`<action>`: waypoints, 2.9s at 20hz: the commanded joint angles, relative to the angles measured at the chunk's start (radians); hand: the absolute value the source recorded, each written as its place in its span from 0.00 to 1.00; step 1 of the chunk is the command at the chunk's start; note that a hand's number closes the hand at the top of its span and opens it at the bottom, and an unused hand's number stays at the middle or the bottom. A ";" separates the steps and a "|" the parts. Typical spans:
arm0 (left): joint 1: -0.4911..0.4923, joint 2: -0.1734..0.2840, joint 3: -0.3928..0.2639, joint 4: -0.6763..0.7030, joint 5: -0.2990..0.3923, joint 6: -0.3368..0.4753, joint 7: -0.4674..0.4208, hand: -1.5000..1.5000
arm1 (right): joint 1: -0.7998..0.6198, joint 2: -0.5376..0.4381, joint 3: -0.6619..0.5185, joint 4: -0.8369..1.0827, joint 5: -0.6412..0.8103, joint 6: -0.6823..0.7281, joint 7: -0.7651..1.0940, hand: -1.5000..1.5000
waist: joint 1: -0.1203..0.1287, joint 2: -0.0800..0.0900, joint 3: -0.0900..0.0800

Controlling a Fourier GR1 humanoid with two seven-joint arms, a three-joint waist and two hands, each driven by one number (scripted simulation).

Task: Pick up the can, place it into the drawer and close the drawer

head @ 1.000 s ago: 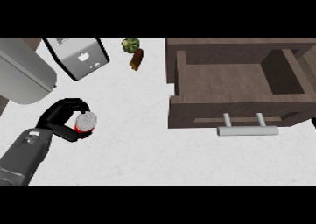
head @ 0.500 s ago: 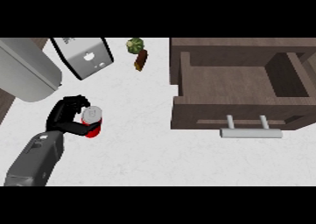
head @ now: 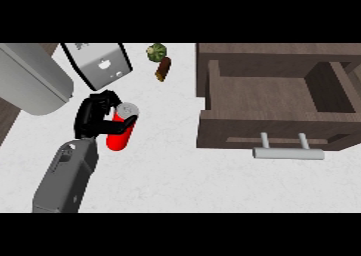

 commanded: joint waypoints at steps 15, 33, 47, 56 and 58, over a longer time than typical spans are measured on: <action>-0.121 -0.095 -0.452 -0.592 -0.009 0.424 0.580 1.00 | -0.071 -0.018 -0.023 0.008 -0.019 0.000 0.043 0.00 | -0.032 0.013 -0.002; -0.687 -0.096 -0.450 -0.179 0.101 0.568 0.684 1.00 | -0.068 -0.009 -0.006 0.009 0.010 -0.012 0.028 0.00 | -0.048 0.017 -0.002; -0.950 -0.096 -0.524 0.185 0.263 0.608 0.592 1.00 | -0.087 -0.013 0.001 0.036 0.004 0.005 0.022 0.00 | -0.084 0.025 0.000; -0.936 -0.096 -0.687 0.250 0.378 0.664 0.544 1.00 | -0.143 0.006 0.041 0.079 0.058 -0.020 0.001 0.00 | -0.098 0.030 0.000; -0.959 -0.096 -0.679 0.287 0.382 0.645 0.527 1.00 | -0.155 0.004 0.025 0.104 0.048 -0.027 -0.001 0.00 | -0.093 0.030 0.000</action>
